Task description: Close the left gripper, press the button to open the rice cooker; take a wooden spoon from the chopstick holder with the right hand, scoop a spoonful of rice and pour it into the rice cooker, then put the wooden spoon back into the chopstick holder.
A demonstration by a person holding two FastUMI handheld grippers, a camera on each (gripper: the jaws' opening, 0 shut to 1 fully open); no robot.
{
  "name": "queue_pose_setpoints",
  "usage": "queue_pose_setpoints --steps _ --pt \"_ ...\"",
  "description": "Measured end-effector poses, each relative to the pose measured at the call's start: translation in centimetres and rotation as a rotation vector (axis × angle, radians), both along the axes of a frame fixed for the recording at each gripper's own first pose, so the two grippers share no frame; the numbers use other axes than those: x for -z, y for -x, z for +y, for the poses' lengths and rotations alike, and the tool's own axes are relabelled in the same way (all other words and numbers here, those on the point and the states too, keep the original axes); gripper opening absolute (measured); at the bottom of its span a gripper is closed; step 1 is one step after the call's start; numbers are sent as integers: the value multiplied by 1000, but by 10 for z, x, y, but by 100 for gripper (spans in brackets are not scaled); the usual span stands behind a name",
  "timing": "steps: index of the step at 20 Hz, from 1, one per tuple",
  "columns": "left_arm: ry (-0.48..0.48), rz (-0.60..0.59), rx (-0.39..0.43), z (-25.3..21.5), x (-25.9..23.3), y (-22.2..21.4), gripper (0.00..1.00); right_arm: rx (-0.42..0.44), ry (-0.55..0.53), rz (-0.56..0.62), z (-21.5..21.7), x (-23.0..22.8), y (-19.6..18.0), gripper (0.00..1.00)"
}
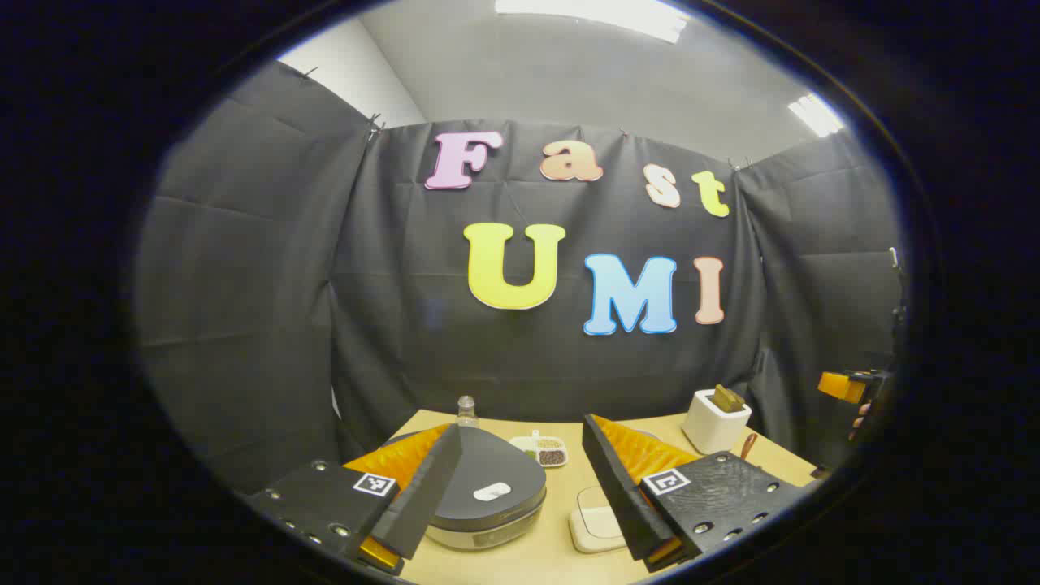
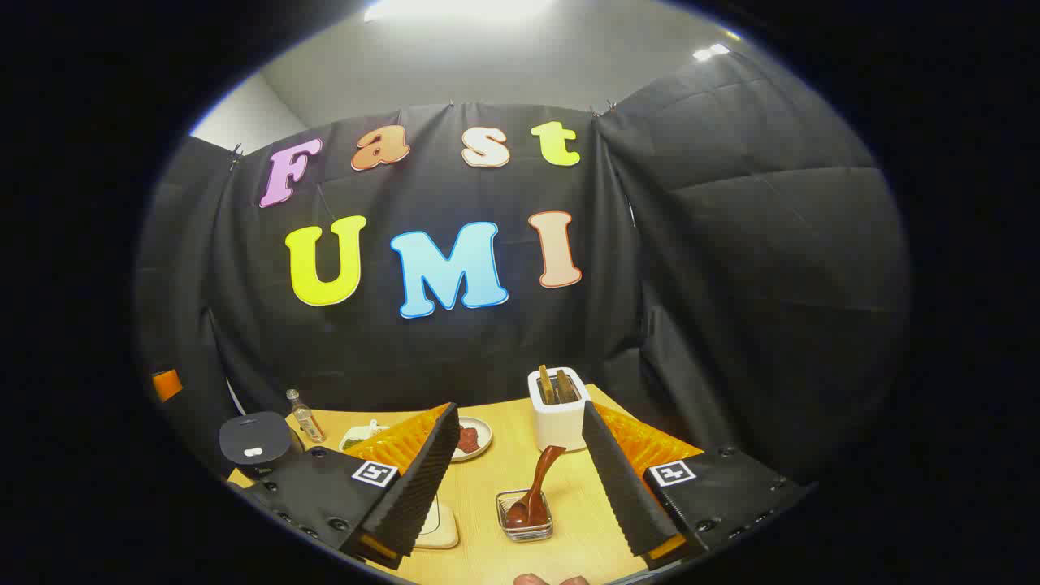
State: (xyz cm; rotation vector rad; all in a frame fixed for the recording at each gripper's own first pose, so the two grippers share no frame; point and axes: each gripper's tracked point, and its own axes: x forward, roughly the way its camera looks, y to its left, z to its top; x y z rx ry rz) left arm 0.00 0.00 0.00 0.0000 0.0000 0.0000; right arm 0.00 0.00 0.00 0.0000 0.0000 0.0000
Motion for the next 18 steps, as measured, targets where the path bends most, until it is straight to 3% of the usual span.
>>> queue_pose_setpoints --steps 9,18 --pt "-11 -9 33 -6 -3 -1 94 -7 12 -8 4 -8 -3 94" --pt "11 -18 -3 17 -17 -7 94 -5 23 -35 8 -17 -6 96"
